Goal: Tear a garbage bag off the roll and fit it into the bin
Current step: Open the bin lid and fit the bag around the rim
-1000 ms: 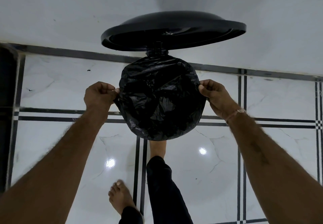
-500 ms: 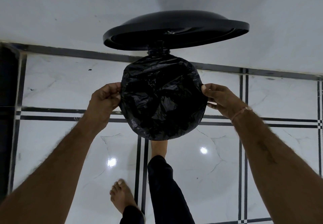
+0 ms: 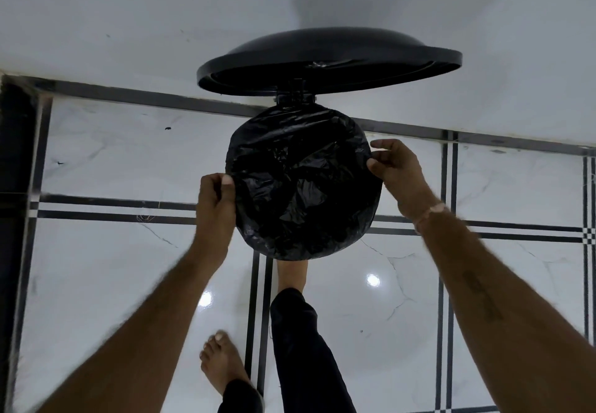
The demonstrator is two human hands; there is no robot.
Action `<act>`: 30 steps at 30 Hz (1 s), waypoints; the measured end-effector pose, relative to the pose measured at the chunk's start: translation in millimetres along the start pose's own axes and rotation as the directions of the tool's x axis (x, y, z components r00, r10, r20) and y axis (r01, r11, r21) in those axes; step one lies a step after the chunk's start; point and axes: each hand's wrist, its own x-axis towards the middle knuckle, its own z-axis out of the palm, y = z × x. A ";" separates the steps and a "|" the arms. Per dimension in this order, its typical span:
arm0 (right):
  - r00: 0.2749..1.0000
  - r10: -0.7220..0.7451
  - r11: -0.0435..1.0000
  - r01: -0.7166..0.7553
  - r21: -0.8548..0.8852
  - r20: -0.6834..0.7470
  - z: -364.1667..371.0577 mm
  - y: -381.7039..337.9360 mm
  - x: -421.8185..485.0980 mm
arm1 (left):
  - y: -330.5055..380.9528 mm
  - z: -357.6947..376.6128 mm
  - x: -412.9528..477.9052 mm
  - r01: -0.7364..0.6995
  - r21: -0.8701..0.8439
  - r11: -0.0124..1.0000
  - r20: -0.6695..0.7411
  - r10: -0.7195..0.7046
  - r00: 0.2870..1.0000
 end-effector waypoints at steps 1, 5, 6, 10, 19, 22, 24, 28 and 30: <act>0.984 -0.152 0.969 0.130 -0.211 -0.092 11.5 -2.1 -8.2 | -4.0 7.0 -2.3 -0.041 0.052 0.998 -0.051 0.043 0.998; 0.790 -0.506 0.640 0.613 -0.463 0.347 88.3 -13.2 -49.4 | -13.0 31.2 0.5 -0.135 0.185 0.973 -0.255 0.180 0.950; 0.792 -0.415 0.651 0.602 -0.462 0.448 106.9 -12.3 -52.1 | -11.6 34.6 0.9 -0.129 0.194 0.972 -0.279 0.181 0.943; 0.873 -0.082 0.745 0.374 -0.552 0.480 150.3 9.9 -17.4 | -15.4 39.5 4.3 -0.177 0.203 0.963 -0.302 0.234 0.924; 0.879 0.194 0.919 -0.007 -0.395 0.435 150.0 27.6 4.2 | -21.3 37.9 5.2 -0.192 0.218 0.957 -0.285 0.250 0.925; 0.925 -0.173 0.915 0.279 -0.292 0.339 126.2 4.1 -35.0 | -20.9 37.4 3.5 -0.177 0.225 0.958 -0.286 0.239 0.928; 0.896 -0.301 0.915 0.368 -0.166 0.327 118.6 -12.4 -48.4 | -16.8 36.5 3.0 -0.180 0.227 0.957 -0.288 0.242 0.926; 0.896 -0.172 0.965 0.237 -0.115 0.409 151.0 -17.4 -2.6 | -19.8 35.8 5.7 -0.169 0.241 0.956 -0.289 0.237 0.928; 0.919 -0.031 0.983 0.098 -0.152 0.394 171.7 -4.9 32.0 | -21.0 36.7 6.1 -0.179 0.237 0.955 -0.294 0.246 0.924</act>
